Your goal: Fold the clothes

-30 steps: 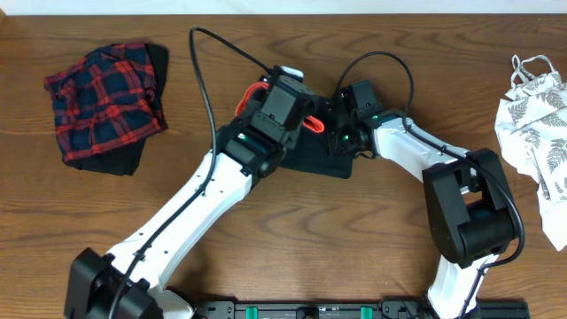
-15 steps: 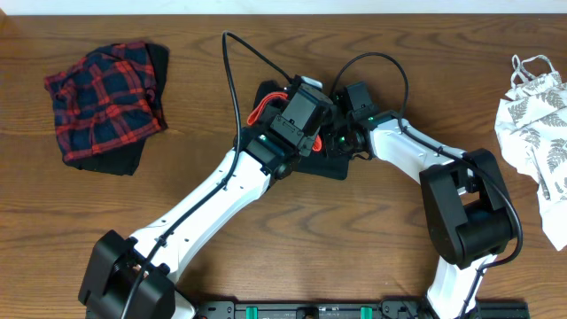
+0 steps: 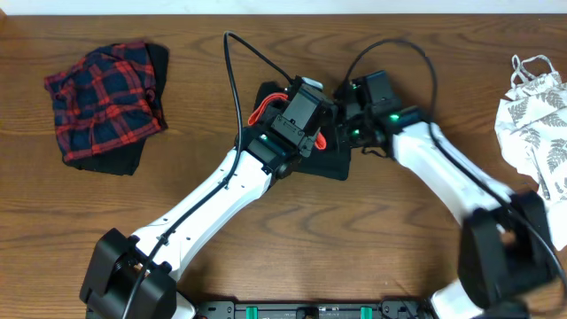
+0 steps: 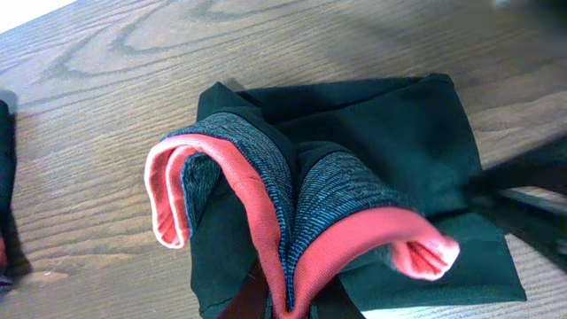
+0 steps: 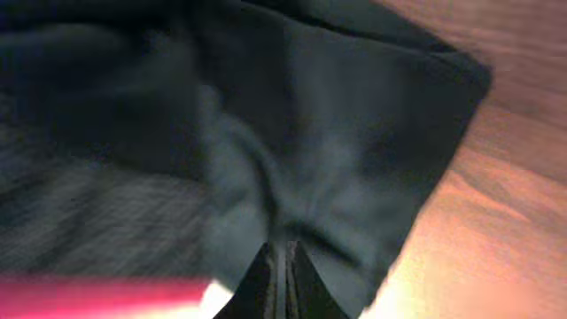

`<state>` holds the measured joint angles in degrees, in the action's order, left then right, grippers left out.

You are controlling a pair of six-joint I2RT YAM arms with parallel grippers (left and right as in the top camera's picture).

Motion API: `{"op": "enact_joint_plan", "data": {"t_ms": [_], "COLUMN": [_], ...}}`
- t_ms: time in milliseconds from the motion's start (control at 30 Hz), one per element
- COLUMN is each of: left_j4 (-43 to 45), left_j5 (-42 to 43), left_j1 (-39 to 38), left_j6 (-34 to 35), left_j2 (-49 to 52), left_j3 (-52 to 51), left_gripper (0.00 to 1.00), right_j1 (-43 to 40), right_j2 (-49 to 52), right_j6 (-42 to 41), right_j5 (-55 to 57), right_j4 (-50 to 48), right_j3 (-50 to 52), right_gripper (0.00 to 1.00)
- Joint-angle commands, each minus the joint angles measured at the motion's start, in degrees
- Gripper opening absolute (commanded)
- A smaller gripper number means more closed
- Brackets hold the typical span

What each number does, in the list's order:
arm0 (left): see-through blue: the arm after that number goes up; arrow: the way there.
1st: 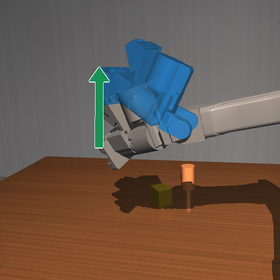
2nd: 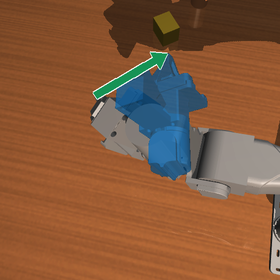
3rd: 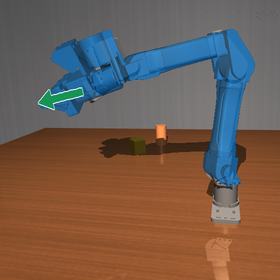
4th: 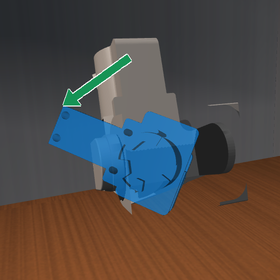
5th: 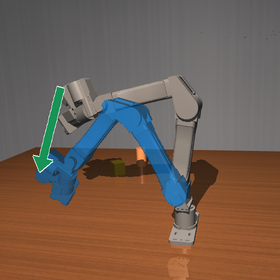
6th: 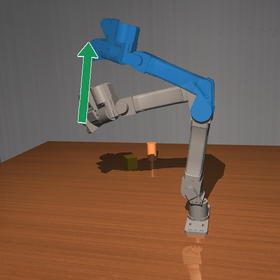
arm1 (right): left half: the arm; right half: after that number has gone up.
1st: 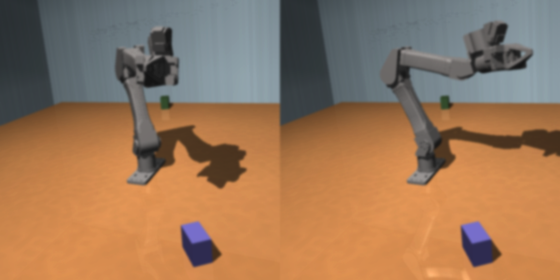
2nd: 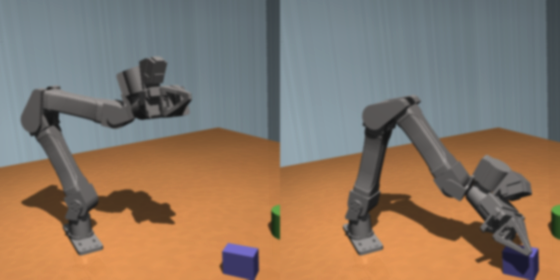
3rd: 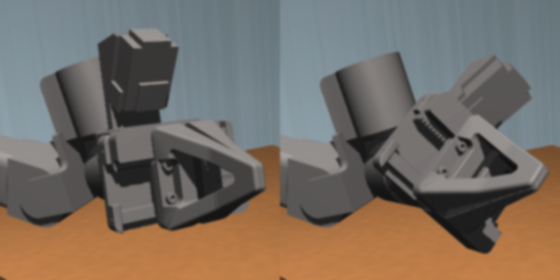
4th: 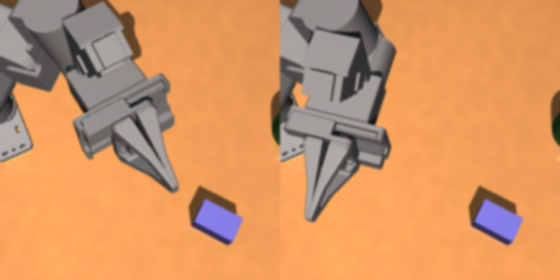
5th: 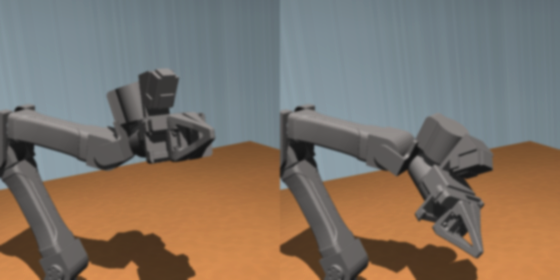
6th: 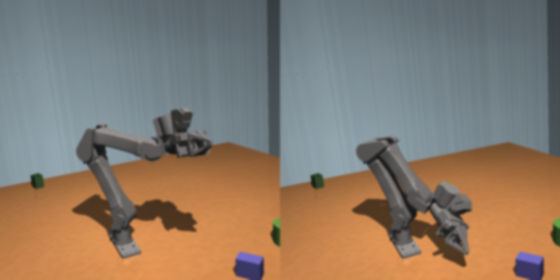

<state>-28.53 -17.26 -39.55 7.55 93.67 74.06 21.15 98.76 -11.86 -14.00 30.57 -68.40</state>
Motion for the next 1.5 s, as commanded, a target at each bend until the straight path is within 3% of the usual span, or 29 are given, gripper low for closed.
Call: {"op": "enact_joint_plan", "data": {"t_ms": [0,100,300,800,1467], "left_j4": [-0.1,-0.1,0.0,0.0,-0.1], "left_j5": [-0.1,-0.1,-0.1,-0.1,0.3], "left_j1": [-0.1,-0.1,-0.1,-0.1,-3.1], "left_j6": [0.7,0.7,0.7,0.7,1.0], "left_j2": [0.8,0.8,0.8,0.8,0.8], "left_j3": [1.8,1.8,1.8,1.8,1.8], "left_gripper": [0.06,0.06,0.06,0.06,0.06], "right_j1": [0.3,0.9,2.3,3.3,3.3], "right_j2": [-3.6,-3.9,-3.6,-3.5,-2.2], "right_j6": [1.2,0.3,-0.3,-20.4,-24.5], "right_j5": [-5.4,-11.4,-11.4,-11.0,-0.1], "right_j4": [3.8,9.7,12.7,-3.6,-12.6], "right_j3": [-0.1,0.0,0.0,8.4,10.2], "right_gripper": [0.02,0.01,0.01,0.01,0.01]}}
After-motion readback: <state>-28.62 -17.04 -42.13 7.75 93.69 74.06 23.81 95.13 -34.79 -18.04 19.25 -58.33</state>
